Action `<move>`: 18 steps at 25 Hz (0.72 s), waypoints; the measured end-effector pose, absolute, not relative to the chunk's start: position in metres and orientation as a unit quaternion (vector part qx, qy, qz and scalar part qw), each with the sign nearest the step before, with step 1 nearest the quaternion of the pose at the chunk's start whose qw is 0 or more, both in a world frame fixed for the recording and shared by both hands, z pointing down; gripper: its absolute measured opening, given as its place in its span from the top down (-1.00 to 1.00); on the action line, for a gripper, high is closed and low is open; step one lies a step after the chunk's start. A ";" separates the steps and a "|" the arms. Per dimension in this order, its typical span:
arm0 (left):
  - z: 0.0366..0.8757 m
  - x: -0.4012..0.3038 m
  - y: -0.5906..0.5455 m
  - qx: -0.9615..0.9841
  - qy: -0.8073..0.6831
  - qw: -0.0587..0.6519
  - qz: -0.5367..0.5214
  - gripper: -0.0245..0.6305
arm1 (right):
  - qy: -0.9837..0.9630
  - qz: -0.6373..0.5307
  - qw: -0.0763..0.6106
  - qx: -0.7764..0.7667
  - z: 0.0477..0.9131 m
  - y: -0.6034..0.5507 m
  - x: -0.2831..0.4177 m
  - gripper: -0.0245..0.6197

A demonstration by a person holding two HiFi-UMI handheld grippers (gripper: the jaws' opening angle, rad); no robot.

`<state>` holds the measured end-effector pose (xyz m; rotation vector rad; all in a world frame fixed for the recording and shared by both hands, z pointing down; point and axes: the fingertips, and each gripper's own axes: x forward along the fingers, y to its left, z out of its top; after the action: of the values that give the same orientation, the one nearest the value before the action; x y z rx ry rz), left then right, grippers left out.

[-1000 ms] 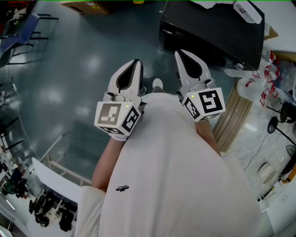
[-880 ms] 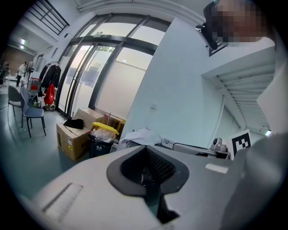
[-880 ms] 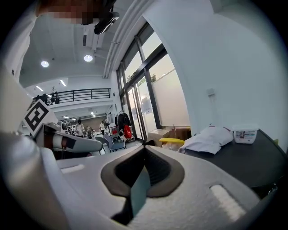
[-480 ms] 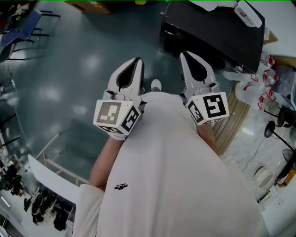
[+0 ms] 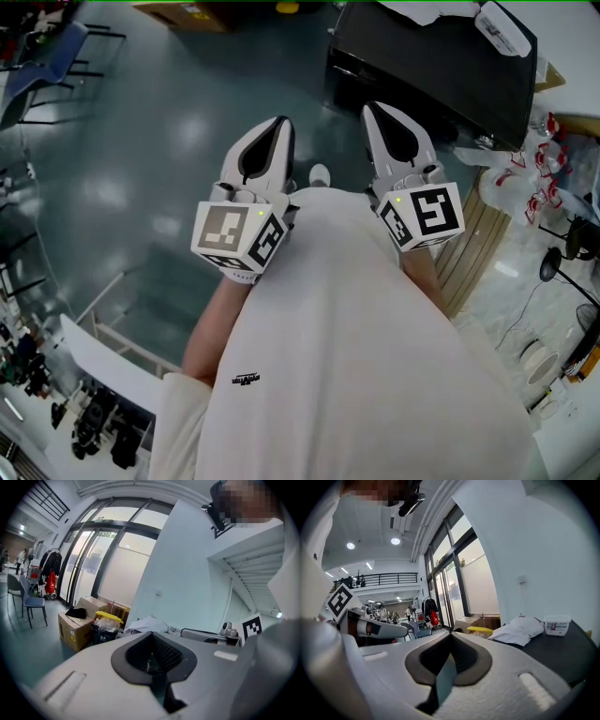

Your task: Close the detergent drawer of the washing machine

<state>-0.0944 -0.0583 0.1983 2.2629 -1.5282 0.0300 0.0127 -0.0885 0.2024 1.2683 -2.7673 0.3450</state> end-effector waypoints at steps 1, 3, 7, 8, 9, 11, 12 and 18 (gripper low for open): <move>0.198 -0.094 -0.059 0.812 -0.547 0.204 0.011 0.88 | -0.902 0.113 0.039 0.415 0.202 -0.090 0.014 0.95; 0.199 -0.093 -0.060 0.813 -0.545 0.205 0.013 0.88 | -0.900 0.113 0.040 0.420 0.203 -0.092 0.016 0.95; 0.200 -0.093 -0.060 0.814 -0.542 0.208 0.017 0.88 | -0.898 0.111 0.042 0.424 0.204 -0.091 0.017 0.95; 0.201 -0.093 -0.060 0.814 -0.542 0.209 0.018 0.88 | -0.898 0.111 0.043 0.424 0.204 -0.091 0.016 0.95; 0.202 -0.093 -0.060 0.814 -0.541 0.210 0.019 0.88 | -0.897 0.111 0.044 0.425 0.205 -0.091 0.017 0.95; 0.204 -0.092 -0.060 0.813 -0.541 0.213 0.020 0.88 | -0.896 0.112 0.045 0.427 0.206 -0.091 0.017 0.95; 0.205 -0.092 -0.060 0.813 -0.541 0.213 0.020 0.88 | -0.896 0.113 0.045 0.428 0.207 -0.091 0.017 0.95; 0.206 -0.095 -0.061 0.811 -0.543 0.216 0.020 0.87 | -0.896 0.113 0.052 0.426 0.208 -0.092 0.014 0.95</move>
<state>-0.0953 -0.0605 0.2058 2.2489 -1.5058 0.0542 0.0141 -0.0916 0.2080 1.2970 -2.7256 0.3432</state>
